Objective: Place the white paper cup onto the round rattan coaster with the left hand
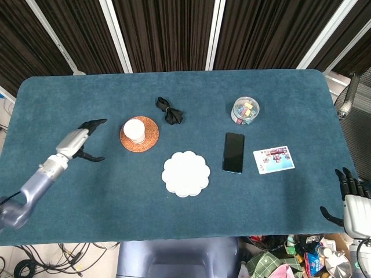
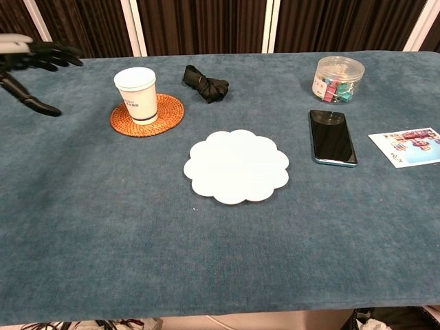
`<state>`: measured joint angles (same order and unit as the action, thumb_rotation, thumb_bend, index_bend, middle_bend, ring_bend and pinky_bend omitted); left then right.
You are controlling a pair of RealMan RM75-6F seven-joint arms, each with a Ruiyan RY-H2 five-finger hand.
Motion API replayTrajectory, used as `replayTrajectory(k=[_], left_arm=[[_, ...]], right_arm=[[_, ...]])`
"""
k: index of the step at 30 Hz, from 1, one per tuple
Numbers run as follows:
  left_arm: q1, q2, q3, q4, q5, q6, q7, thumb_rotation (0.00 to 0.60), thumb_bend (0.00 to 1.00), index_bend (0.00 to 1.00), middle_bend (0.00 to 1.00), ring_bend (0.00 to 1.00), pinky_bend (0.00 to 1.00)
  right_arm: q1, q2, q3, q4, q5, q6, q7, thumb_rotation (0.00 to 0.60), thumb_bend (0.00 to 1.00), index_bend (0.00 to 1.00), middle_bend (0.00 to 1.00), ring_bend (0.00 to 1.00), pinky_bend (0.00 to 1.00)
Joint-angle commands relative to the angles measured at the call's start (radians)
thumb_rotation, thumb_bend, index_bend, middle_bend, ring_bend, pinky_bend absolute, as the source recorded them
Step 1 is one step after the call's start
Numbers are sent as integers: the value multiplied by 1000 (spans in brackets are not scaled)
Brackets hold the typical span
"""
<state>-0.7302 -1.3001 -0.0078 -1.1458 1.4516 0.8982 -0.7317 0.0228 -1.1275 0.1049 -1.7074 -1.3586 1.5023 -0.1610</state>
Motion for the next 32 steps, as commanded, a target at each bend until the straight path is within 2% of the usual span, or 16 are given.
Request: replayTrajectory(k=[1, 6, 10, 17, 23, 27, 32], left_arm=[[123, 187, 4, -247, -71, 131, 202, 600, 121, 11, 78, 0, 0], [224, 288, 43, -409, -75, 242, 343, 600, 121, 2, 74, 0, 0], [321, 317, 80, -470, -33, 360, 364, 600, 121, 0, 62, 0, 0], [471, 328, 135, -478, 58, 546, 396, 600, 120, 0, 56, 0, 0], [556, 314, 143, -463, 108, 665, 425, 600, 119, 0, 56, 0, 0], [586, 309, 143, -443, 128, 699, 410, 600, 120, 0, 56, 0, 0], [591, 329, 134, -457, 106, 667, 419, 600, 119, 0, 56, 0, 0]], right_arm=[[1, -1, -5, 4, -16, 4, -1, 600, 123, 37, 18, 128, 184], [1, -4, -12, 13, -38, 10, 0, 600, 120, 37, 18, 127, 179], [2, -6, -12, 17, -41, 9, -3, 600, 111, 37, 14, 123, 174], [8, -5, -15, 30, -53, 3, 6, 600, 106, 31, 11, 121, 168], [7, -5, -12, 31, -49, 4, 8, 600, 105, 31, 11, 121, 168], [8, -5, -11, 28, -48, 3, 7, 600, 106, 31, 11, 121, 168], [14, -12, -11, 18, -39, -9, -12, 600, 105, 31, 11, 121, 168]])
